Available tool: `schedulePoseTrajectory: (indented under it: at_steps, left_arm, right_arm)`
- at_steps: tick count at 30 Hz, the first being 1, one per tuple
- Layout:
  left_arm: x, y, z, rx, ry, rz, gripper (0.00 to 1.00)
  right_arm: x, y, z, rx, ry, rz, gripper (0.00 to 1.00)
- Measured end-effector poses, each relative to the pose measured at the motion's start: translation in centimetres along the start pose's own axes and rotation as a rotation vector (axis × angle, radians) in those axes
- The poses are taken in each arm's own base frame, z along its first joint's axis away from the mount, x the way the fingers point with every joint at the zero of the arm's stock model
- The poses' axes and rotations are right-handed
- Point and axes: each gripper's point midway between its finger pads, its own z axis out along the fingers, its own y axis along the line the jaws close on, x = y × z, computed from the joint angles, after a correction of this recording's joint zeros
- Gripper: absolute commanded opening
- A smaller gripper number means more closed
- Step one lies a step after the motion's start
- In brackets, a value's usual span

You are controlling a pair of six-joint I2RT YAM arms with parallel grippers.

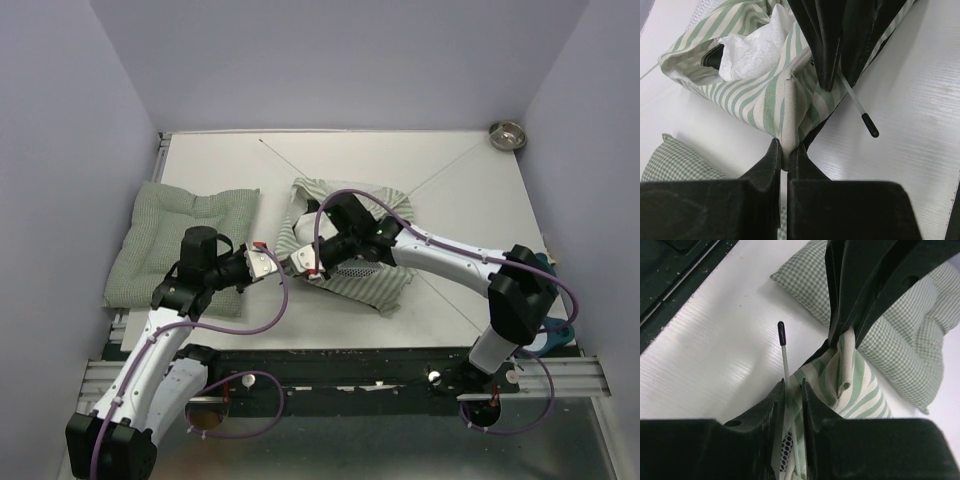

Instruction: Set up the pet tent

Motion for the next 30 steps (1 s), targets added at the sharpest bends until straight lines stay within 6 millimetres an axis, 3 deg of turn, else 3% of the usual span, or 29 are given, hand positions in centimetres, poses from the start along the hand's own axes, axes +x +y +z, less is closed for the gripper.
schedulePoseTrajectory:
  at_steps: [2, 10, 18, 30]
  left_arm:
    - [0.0, -0.1, -0.1, 0.0, 0.002, -0.001, 0.0]
    - [0.3, -0.6, -0.5, 0.002, 0.015, 0.003, 0.0]
    - [1.3, -1.9, -1.0, 0.014, 0.034, 0.027, 0.0]
    - [2.0, -2.2, -0.7, 0.033, 0.052, 0.006, 0.0]
  right_arm:
    - [0.4, 0.0, 0.2, -0.001, 0.011, 0.003, 0.01]
    - [1.4, -1.0, -0.4, 0.044, 0.059, 0.008, 0.01]
    - [2.2, -3.1, -3.5, 0.134, 0.087, 0.033, 0.01]
    - [2.7, -2.5, -3.7, 0.115, 0.104, 0.044, 0.01]
